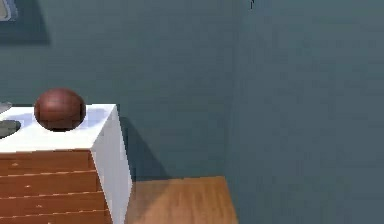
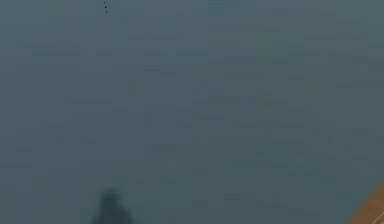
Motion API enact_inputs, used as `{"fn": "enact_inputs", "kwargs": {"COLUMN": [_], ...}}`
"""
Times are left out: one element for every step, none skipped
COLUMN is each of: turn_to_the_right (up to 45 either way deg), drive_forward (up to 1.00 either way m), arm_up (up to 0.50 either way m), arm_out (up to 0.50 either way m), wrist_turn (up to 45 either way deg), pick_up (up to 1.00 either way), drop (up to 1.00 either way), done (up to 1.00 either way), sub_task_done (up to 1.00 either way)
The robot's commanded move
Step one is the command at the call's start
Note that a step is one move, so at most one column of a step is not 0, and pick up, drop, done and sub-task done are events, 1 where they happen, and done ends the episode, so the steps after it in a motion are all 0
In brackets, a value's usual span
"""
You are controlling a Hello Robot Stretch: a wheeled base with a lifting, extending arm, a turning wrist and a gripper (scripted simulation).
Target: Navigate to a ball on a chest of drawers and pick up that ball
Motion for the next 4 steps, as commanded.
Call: {"fn": "enact_inputs", "kwargs": {"turn_to_the_right": [0.0, -45.0, -45.0, -30.0], "drive_forward": [0.40, 0.00, 0.00, 0.00], "arm_up": [0.00, 0.00, 0.00, 0.00], "arm_out": [0.00, 0.00, 0.00, 0.00], "wrist_turn": [0.0, 0.0, 0.0, 0.0], "pick_up": [0.00, 0.00, 0.00, 0.00], "drop": [0.00, 0.00, 0.00, 0.00], "done": [0.00, 0.00, 0.00, 0.00], "sub_task_done": [0.00, 0.00, 0.00, 0.00]}}
